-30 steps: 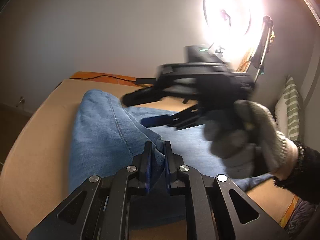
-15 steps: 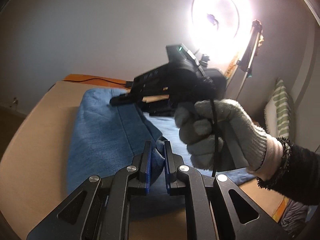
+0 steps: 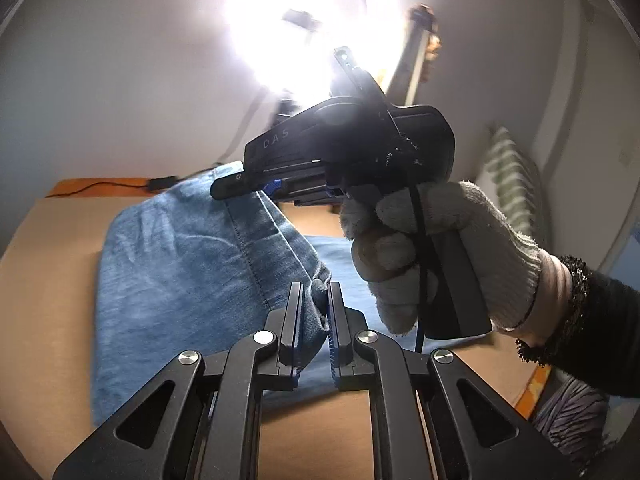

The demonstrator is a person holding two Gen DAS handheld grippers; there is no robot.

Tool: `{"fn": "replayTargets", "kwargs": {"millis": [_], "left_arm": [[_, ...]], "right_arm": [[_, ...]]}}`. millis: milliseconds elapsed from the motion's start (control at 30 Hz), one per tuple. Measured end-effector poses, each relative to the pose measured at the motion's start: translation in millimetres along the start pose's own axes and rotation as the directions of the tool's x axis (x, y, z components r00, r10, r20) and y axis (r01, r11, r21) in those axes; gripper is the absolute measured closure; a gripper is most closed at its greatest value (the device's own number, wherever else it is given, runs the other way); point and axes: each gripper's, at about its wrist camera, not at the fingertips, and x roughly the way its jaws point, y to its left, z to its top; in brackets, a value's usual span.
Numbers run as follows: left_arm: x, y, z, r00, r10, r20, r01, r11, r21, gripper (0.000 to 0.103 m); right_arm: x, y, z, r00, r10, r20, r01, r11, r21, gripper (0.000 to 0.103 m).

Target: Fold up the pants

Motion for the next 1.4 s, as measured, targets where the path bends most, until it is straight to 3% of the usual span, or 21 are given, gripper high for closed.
{"fn": "replayTargets", "kwargs": {"millis": [200,633,1133,1400], "left_arm": [[21.4,-47.6,2.1,0.997,-0.077,0.001,0.077,0.997,0.014,0.094],[85.9,-141.9,6.9,0.976,-0.203,-0.084,0.210,0.975,0.080,0.094],[188.2,-253.7,16.5,0.924,-0.338,-0.180,0.362,0.925,0.120,0.094],[242.8,-297.4,12.4,0.897,-0.375,-0.233,0.410,0.903,0.127,0.094]], "right_arm": [[-60.9,-38.5,-10.5,0.997,-0.067,0.049,0.066,0.997,0.027,0.096],[-153.9,-130.3,-34.5,0.982,-0.167,0.091,0.159,0.984,0.086,0.097],[-267.1,-253.5,-66.9,0.952,-0.275,0.132,0.251,0.952,0.176,0.099],[-295.6,-310.7,-77.8,0.933,-0.338,0.122,0.308,0.928,0.209,0.099]]}}
